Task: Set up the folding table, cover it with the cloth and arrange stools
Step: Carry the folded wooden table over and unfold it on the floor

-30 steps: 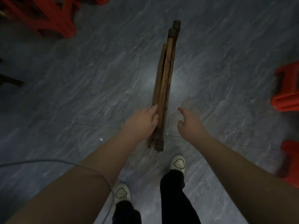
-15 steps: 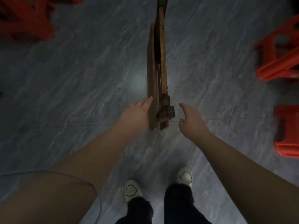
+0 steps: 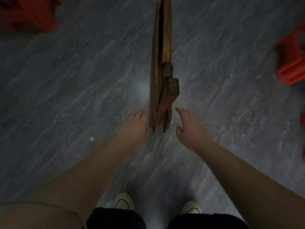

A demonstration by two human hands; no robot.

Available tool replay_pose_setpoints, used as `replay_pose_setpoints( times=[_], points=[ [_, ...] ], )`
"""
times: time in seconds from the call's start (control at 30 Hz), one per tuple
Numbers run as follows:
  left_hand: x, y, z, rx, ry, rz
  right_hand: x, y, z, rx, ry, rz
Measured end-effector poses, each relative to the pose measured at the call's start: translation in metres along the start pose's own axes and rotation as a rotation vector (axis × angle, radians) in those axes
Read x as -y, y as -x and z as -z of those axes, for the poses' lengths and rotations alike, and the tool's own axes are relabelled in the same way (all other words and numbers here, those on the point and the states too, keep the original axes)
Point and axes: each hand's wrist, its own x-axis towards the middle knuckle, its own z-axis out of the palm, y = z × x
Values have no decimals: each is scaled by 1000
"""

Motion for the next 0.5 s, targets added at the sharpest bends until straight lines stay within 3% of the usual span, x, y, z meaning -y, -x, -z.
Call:
replay_pose_setpoints(
  times=[0.27,0.33,0.43,0.5],
  points=[
    [3,-28,-60,-168,55,-54,-35,-27,-57,-72,-14,62],
    [0,-37,-59,-232,205,-43,-34,-37,-63,-124,-83,121],
    [-6,-51,-51,-286,613,-102,-22,-50,-65,-195,-336,164],
    [-6,-62,-54,-306,712,-134,-17,-58,-69,-227,-461,167]
  ],
)
